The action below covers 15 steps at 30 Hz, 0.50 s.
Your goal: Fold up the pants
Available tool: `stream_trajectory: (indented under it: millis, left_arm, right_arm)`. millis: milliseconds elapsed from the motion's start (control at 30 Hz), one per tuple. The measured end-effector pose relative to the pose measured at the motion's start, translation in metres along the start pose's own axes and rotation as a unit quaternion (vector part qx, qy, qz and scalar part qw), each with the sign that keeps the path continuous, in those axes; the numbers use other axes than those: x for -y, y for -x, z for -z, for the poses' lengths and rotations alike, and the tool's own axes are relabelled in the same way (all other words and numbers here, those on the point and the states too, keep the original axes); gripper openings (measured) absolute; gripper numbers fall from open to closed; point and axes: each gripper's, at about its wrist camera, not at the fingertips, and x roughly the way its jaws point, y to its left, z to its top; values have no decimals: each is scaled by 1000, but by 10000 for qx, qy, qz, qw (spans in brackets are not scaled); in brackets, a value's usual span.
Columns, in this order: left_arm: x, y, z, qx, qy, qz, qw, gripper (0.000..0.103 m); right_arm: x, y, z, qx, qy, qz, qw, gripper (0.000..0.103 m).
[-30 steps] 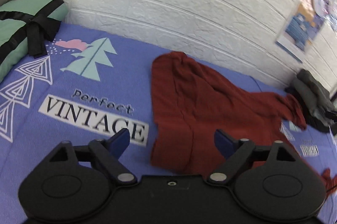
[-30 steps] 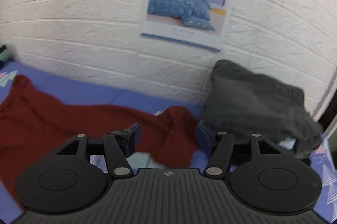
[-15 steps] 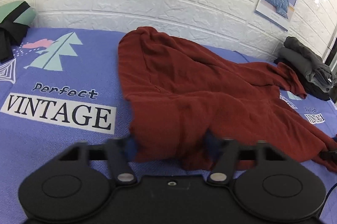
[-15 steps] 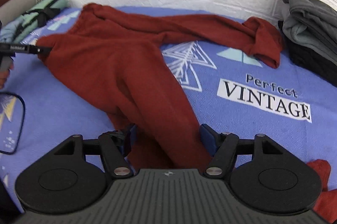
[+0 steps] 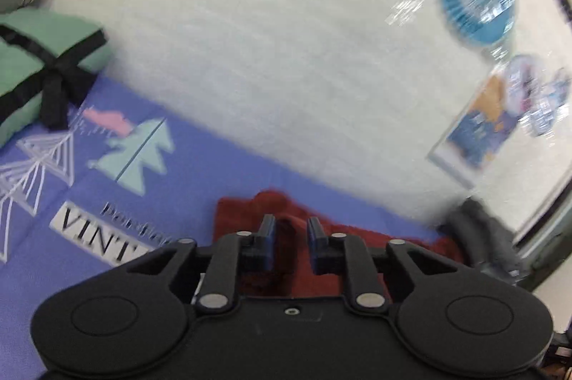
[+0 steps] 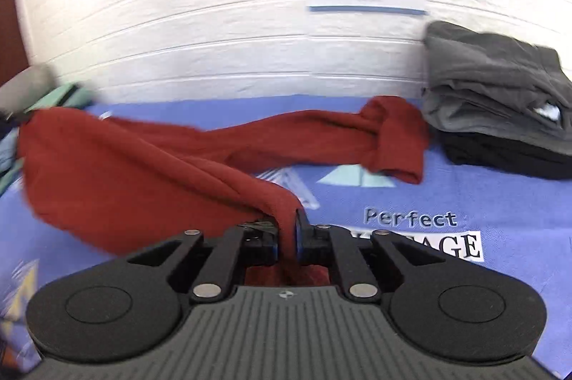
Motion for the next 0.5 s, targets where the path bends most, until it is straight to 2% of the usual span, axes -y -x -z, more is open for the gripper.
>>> stream_trajectory:
  millis: [33,67,100,133,200,333,433,500]
  left_arm:
    - [-2,-6,6,-219,-29,-112,9997,44]
    - [-5,-9,13,-383,-44,-134,9992,72]
    - [-10,-6,20,-470,-30,-171,9987,92]
    - [-14,-1,29,-462,4,-260,9986,103]
    - [-23,14,46,-416,146,-368,9983,103]
    - [-22,24,77,-873,419,-35,9953,103]
    - [-12,13,95,-1132,442,-89,9926,103]
    - [-11,2,104,-1246,521,-182,9907,103]
  right_arm:
    - [-1,-7,2,-125,36,70,9999,37]
    - [-1,-11,6,-236,29,63,9997,41]
    - [0,-11,10,-295,9,-19,9996,51]
    - [3,-8,14,-303,-10,-104,9995,70]
    - [6,-1,21,-202,-7,-21,9998,92]
    - [5,14,34,-71,-31,148,9999,95]
    - [10,28,45,-12,-121,268,9996,95]
    - [17,45,54,87,-153,505,9986,95]
